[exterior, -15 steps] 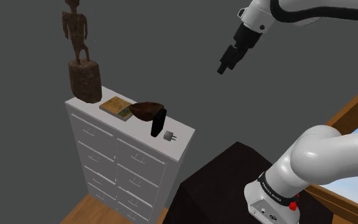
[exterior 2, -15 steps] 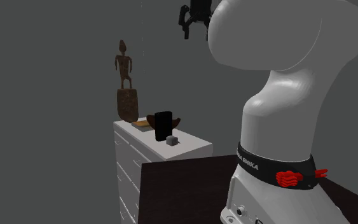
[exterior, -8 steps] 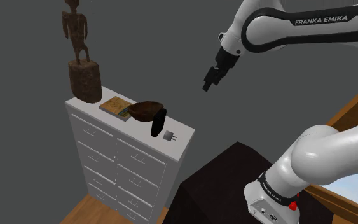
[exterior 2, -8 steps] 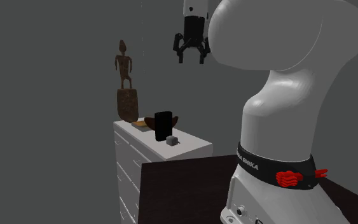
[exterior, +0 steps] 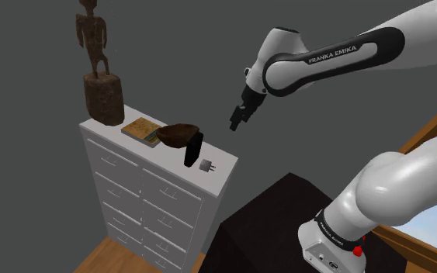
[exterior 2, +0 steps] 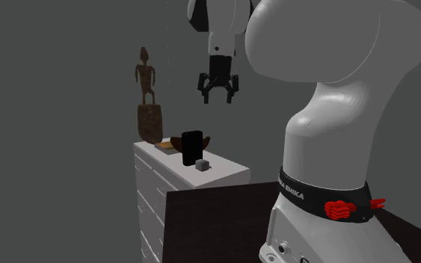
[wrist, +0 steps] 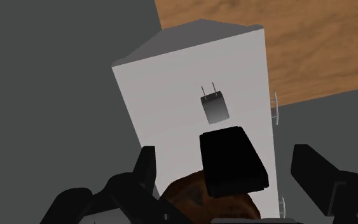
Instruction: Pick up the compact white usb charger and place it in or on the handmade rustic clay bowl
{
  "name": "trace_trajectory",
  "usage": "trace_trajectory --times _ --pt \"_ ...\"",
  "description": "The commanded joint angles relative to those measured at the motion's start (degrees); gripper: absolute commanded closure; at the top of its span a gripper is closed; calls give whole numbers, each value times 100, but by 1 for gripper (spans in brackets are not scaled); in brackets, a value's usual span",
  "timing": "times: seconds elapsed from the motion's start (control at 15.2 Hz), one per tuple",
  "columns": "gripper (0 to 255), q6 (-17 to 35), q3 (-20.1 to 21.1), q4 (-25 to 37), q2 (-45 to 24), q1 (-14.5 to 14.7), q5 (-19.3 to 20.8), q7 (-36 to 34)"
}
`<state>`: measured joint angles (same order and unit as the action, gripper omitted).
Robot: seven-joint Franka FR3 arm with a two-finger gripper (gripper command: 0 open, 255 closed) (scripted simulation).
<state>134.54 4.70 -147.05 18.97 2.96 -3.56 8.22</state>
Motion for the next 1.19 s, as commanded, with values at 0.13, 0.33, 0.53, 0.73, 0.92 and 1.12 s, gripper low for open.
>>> trace_trajectory --times 0.13,0.33,0.53,0.73,0.92,1.12 --pt "0 758 57 0 -847 34 0 29" --pt "0 1264 102 89 -1515 61 28 22" --pt "0 1728 139 244 -2208 89 90 -5" --pt "0 2141 147 464 -2915 136 183 -52" --pt "0 2496 128 743 -3624 205 289 -104" --pt "0 2707 95 859 -3968 250 335 -132"
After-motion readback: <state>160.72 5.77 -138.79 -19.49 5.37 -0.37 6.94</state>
